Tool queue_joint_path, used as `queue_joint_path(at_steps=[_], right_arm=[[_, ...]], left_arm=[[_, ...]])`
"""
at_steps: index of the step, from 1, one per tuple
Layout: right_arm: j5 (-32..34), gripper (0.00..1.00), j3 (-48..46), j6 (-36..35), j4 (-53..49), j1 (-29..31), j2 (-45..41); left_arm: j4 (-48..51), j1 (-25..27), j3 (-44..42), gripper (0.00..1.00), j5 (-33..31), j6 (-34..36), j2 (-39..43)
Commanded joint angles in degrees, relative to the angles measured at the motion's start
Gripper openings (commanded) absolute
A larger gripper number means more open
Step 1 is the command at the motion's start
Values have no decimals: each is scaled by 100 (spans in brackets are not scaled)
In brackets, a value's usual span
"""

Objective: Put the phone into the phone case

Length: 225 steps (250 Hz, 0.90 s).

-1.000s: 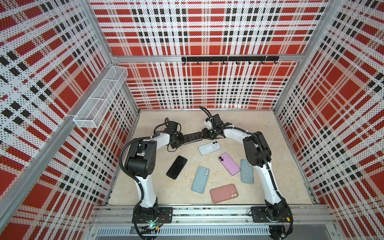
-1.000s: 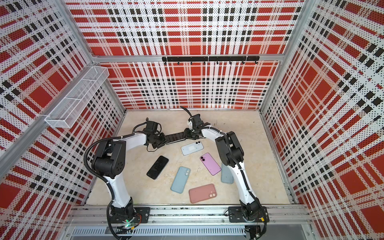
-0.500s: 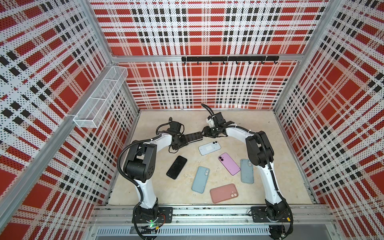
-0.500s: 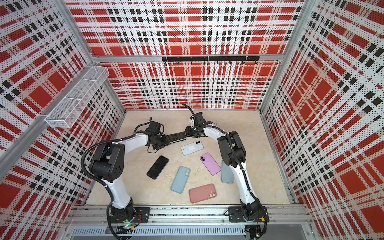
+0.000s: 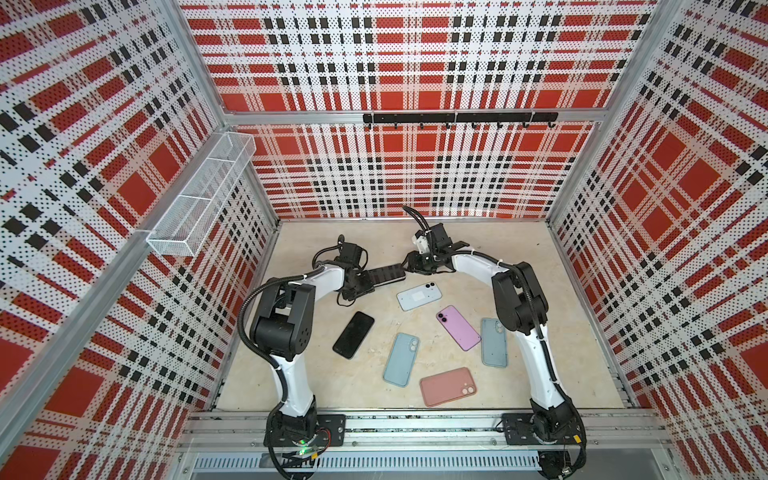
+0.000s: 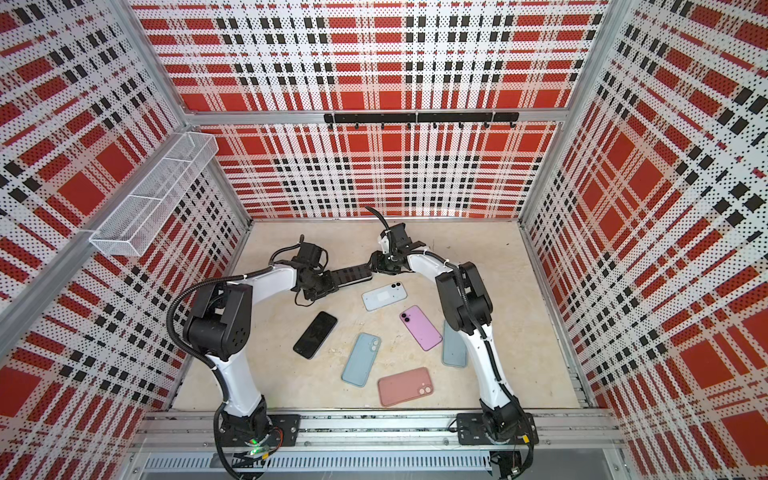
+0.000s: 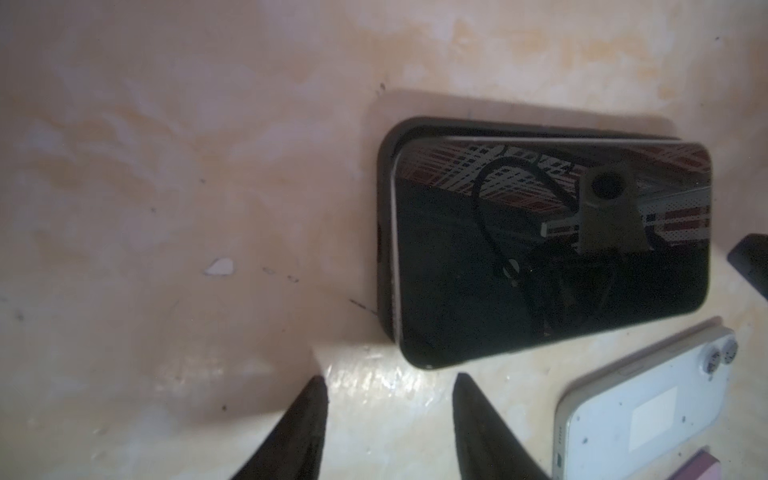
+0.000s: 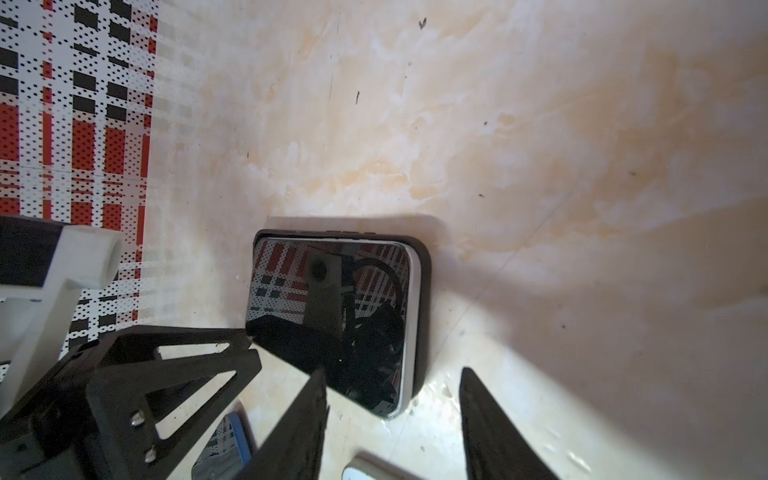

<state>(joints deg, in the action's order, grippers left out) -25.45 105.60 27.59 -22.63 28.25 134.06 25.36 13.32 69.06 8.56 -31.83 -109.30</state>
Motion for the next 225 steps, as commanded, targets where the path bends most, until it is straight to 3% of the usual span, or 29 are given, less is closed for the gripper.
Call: queue_joint_path(at_steps=[1,40,73,131,225], right_arm=[[-183,53,302,-48,110,-51,3],[-509,58,467,-18,141,-149,197],[-754,63,635,-64,89,-153,369],[-922,67,719,-37,48,-154,602],[-1471,70,690,199,317,-153,911]], left_arm=[[-126,-81,23,55,127,-1,-2],[-401,-150,-48,70,309,19,310],[-479,-263,131,73,583,-94,122],[-848,-313,241,70,904,-467,-287],[-1616,-376,84,55,1379,-874,-574]])
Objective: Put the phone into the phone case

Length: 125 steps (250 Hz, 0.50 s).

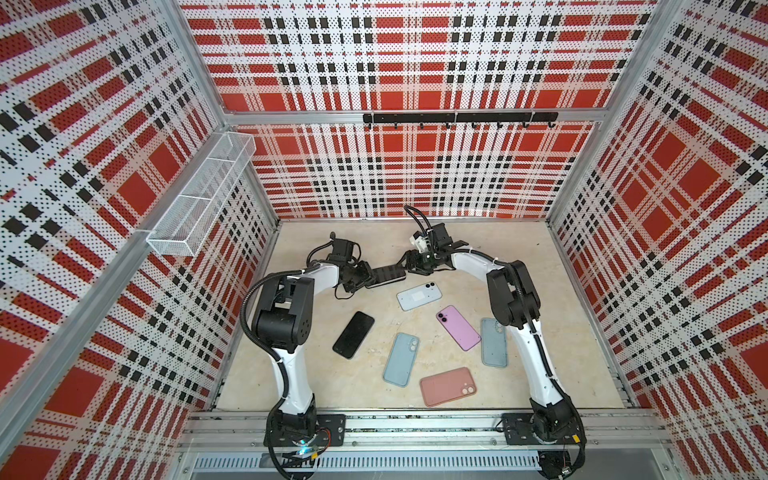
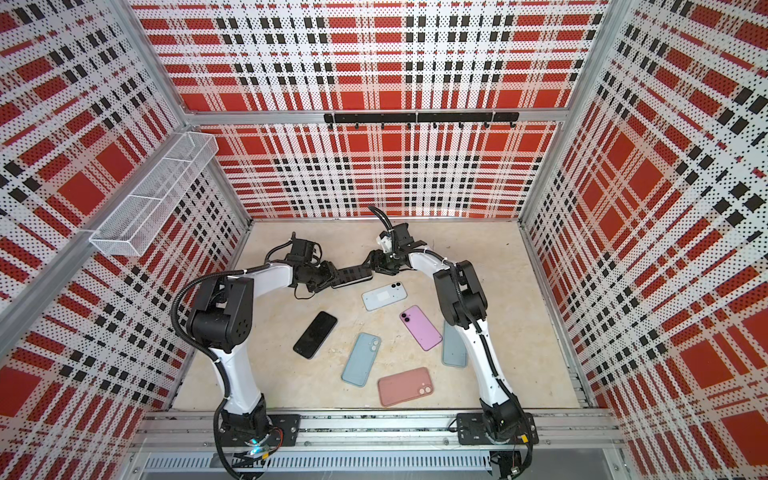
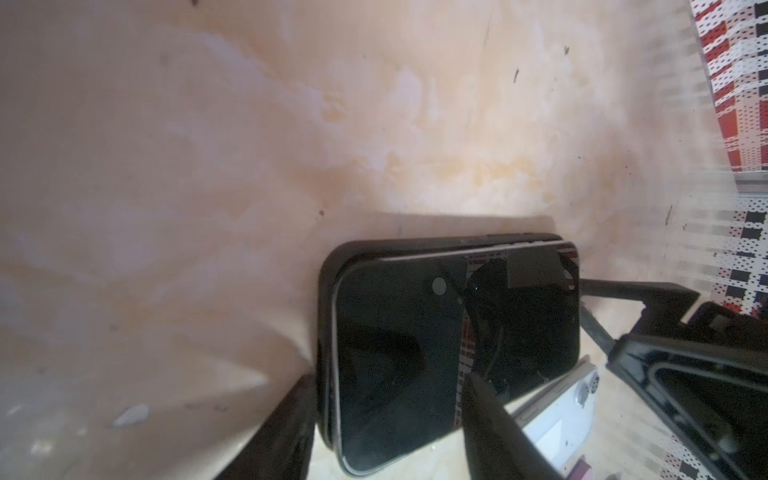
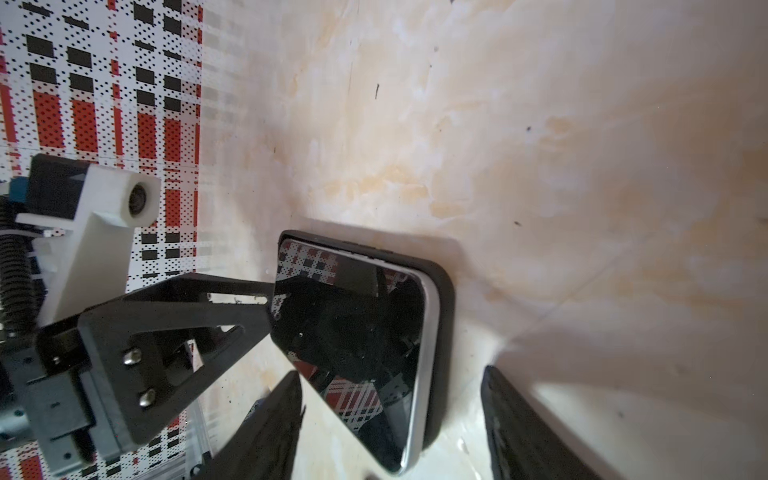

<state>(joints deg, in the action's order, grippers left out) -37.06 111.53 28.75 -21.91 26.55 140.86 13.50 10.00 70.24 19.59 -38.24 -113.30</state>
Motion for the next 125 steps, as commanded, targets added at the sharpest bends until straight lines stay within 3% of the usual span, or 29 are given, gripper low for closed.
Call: queue_joint_path(at_steps=[1,48,125], right_arm=[[-320,70,97,89,251,13,231],[-898,70,-35,196,652,12,230],[-1634,65,-992,745,2267,-79,-345]], left_arm=[[-441,-43,-40,55,279,-240,-175],[-611,-64,-146,46,403,-363,-254],[-741,-115,-333,44,450,-386,-333]])
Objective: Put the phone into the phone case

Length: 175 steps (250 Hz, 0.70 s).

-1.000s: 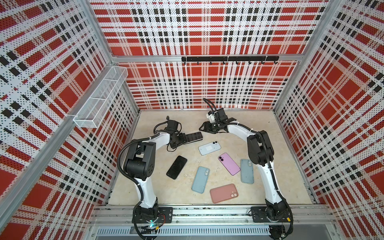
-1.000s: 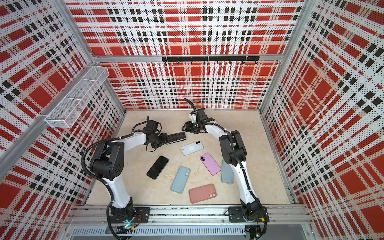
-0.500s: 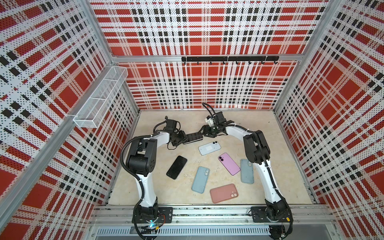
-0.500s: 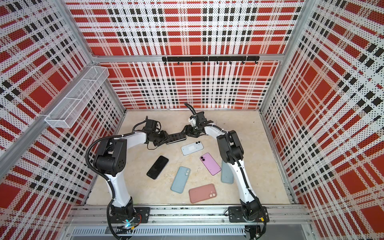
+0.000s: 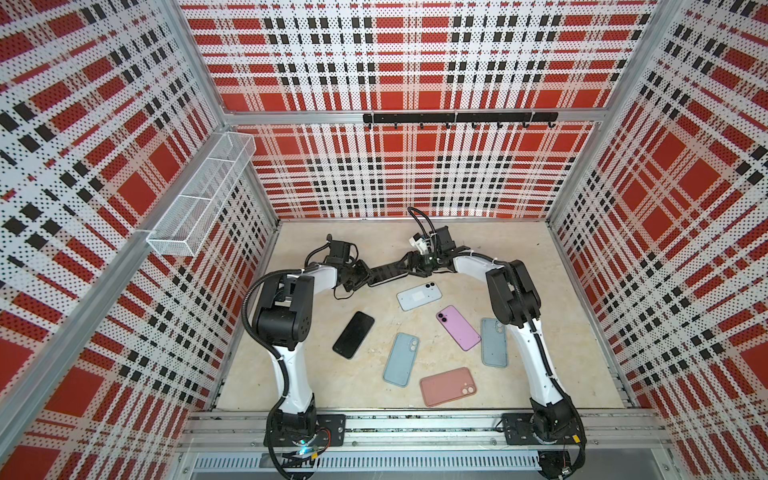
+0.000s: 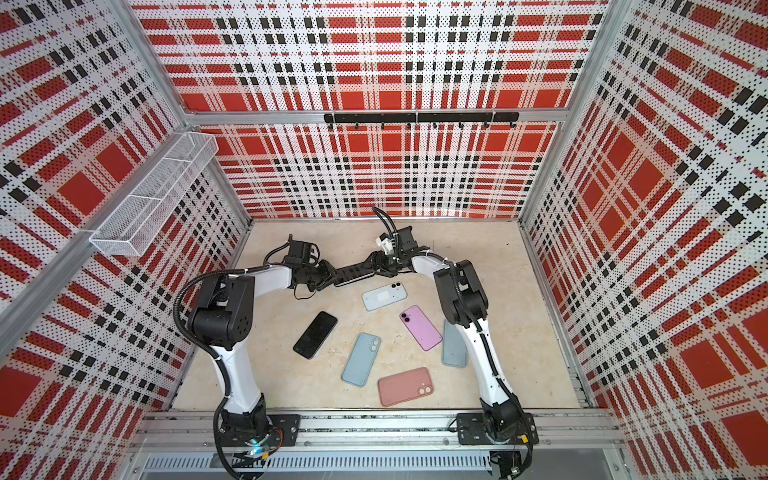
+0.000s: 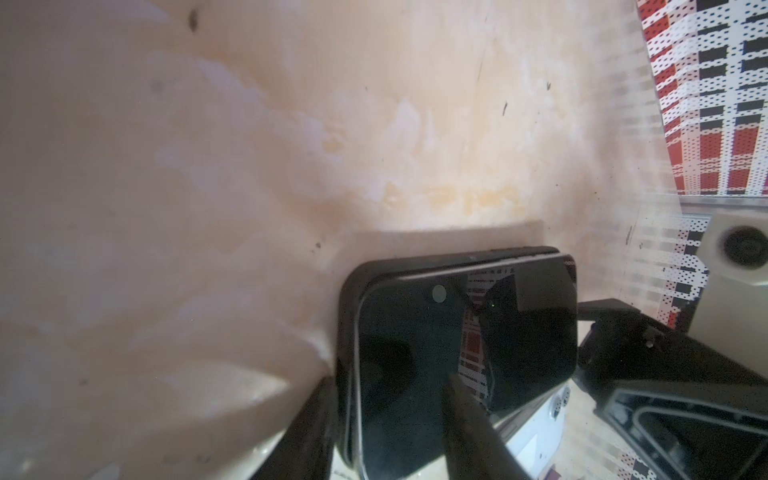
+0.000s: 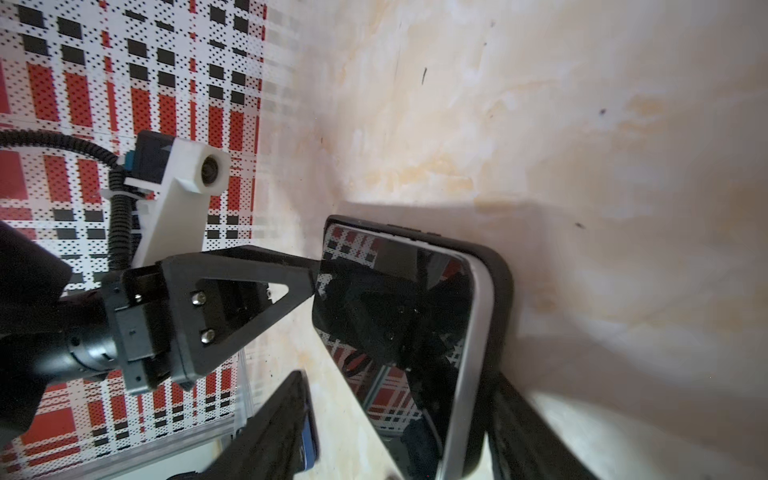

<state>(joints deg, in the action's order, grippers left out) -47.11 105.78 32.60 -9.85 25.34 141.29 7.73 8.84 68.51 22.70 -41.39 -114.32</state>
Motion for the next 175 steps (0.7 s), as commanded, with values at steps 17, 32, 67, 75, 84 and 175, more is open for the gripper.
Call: queue_joint_path(at_steps=[17,32,67,75,84,175], right_arm=[[-800,63,-611,669,1616,2,-461],[-882,61,-705,859,1932,-13,-490],[-944,53,-863,1018,2320,-13,-549],[-955,52,-889,1043,2366,-12,-566],[-975,49,-942,1068,2468,-10,-584],[-876,30,-1162,950,2637,64,-770]], left_arm=[[-175,-11,-178,43,148,-74,-247],[-184,-28,-193,43,151,-71,-256],[-193,-51,-215,43,169,-71,-249],[-201,-62,-215,43,179,-70,-246],[-210,-69,-215,43,190,-72,-255],[-226,-81,-207,43,247,-80,-239]])
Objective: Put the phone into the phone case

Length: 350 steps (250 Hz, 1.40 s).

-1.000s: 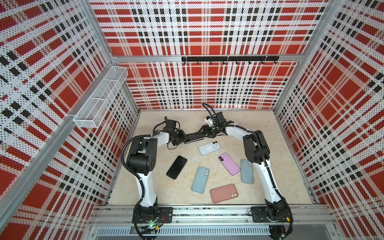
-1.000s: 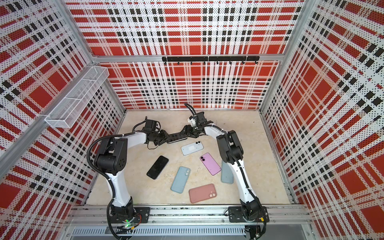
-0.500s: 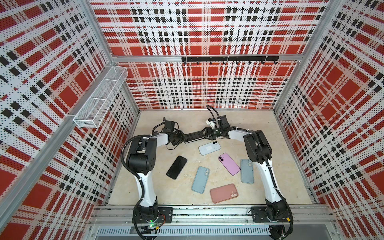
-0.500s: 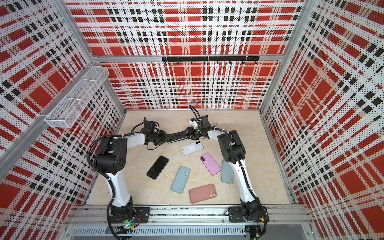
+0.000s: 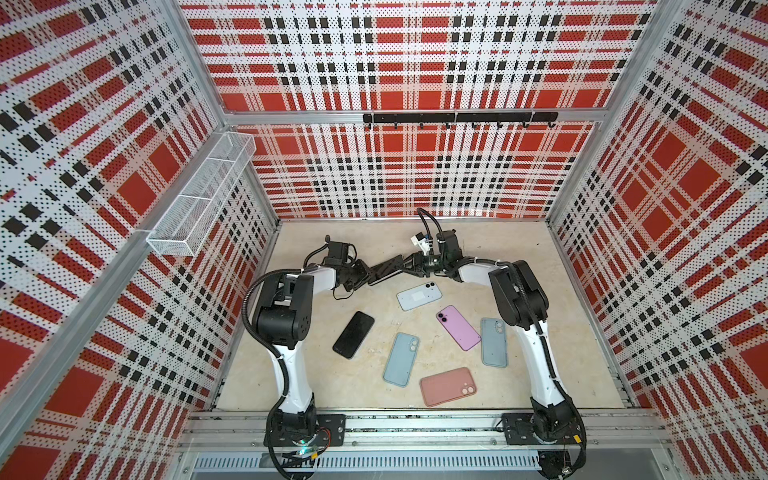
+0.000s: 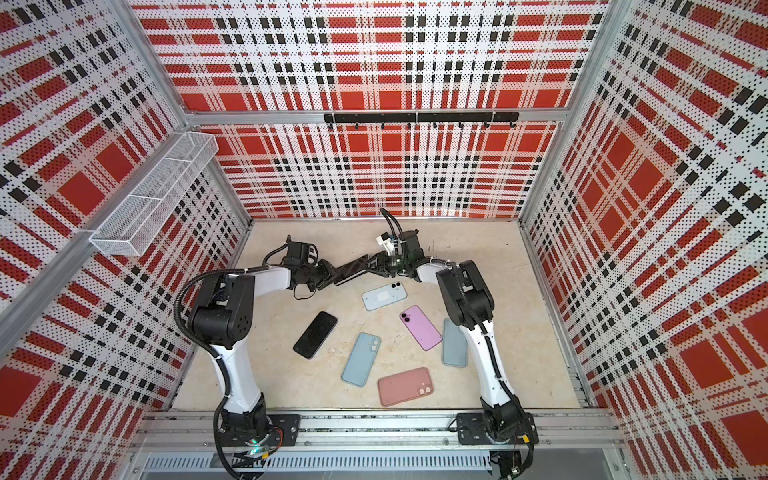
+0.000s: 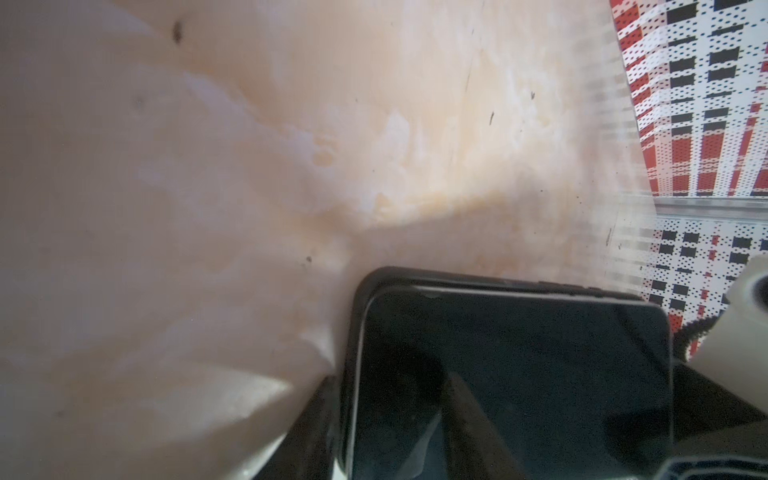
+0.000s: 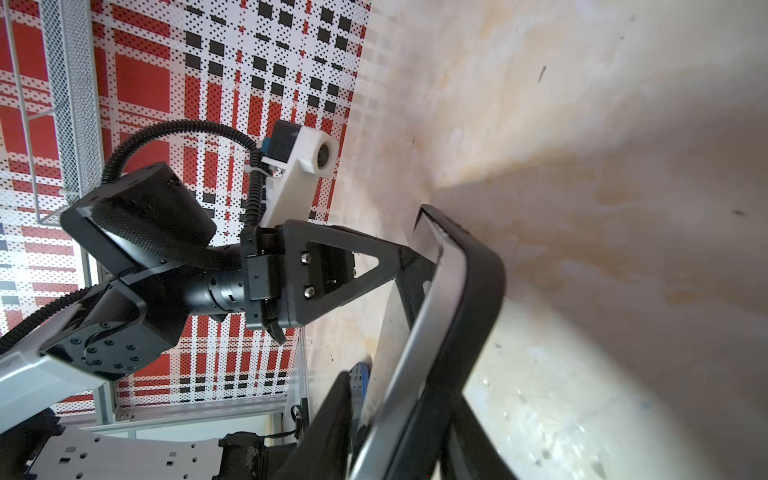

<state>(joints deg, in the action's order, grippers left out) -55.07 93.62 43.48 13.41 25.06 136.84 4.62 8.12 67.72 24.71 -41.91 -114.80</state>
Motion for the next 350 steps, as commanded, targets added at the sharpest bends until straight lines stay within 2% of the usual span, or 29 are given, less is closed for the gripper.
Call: queue_joint_path(at_steps=[1,92,145,198,229,261,286,319,350], right_arm=[[-68,29,56,-147,307,76,-324],[686,10,-4,-445,-119,201,-527],[885,0,-263,-161,202,49,-948],[471,0,-562,677,1038,-227,-1303],[321,0,-643,599,858,-334,-1620],[296,0,-563,-96,-189,-387,-2053],[215,0,-488,-572,-997,-398,-2398],[-95,0,-447,-693,-1484,-423,-2746],[-316,0,-628,-451,-1316,-430,-3027]], left_arm=[[88,-6,-123,43,44,-28,-191],[81,-29,-122,44,104,-11,-84],[57,-37,-172,56,158,-19,258],[21,-94,-342,68,285,68,968],[-17,-162,-473,76,442,205,1469],[-343,-214,-583,88,976,249,1881],[-704,-191,-600,94,1559,273,2063],[-1605,-83,-701,97,2179,-52,2200],[-2609,44,-800,96,2644,-674,2187]])
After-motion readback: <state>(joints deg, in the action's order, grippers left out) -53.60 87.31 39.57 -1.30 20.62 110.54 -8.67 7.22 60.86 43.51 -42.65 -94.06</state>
